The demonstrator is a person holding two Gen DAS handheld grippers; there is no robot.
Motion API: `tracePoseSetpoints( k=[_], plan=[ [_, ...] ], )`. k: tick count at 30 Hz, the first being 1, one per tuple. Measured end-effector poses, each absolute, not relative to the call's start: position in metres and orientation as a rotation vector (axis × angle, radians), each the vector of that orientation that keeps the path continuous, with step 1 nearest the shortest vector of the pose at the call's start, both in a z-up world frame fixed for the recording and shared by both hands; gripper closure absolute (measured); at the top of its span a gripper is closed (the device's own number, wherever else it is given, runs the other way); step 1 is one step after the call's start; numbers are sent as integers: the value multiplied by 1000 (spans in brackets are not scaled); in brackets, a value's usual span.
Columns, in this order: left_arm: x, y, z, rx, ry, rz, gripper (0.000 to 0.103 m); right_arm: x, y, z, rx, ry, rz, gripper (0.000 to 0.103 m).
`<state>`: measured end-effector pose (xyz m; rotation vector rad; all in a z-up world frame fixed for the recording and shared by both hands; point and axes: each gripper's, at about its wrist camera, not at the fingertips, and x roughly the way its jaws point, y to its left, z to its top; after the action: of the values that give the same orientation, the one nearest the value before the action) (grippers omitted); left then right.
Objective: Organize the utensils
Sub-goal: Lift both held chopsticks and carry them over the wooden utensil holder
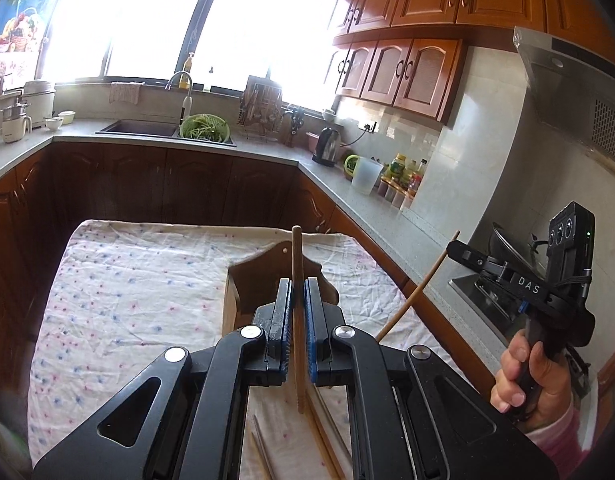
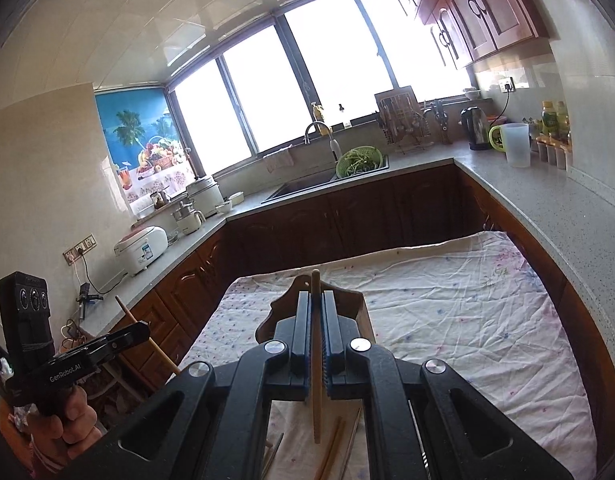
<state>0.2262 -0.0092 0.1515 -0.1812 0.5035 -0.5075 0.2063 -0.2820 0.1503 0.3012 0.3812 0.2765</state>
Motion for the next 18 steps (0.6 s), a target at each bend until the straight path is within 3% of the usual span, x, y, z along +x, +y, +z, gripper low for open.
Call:
tracePoseSetpoints(
  k=[10, 18],
  plan=[
    [288, 1, 190, -214, 405, -438, 98, 260, -288, 201, 297, 265, 248, 99],
    [340, 1, 166, -253, 407, -362, 98, 310, -291, 171, 312, 299, 229, 99]
  ],
)
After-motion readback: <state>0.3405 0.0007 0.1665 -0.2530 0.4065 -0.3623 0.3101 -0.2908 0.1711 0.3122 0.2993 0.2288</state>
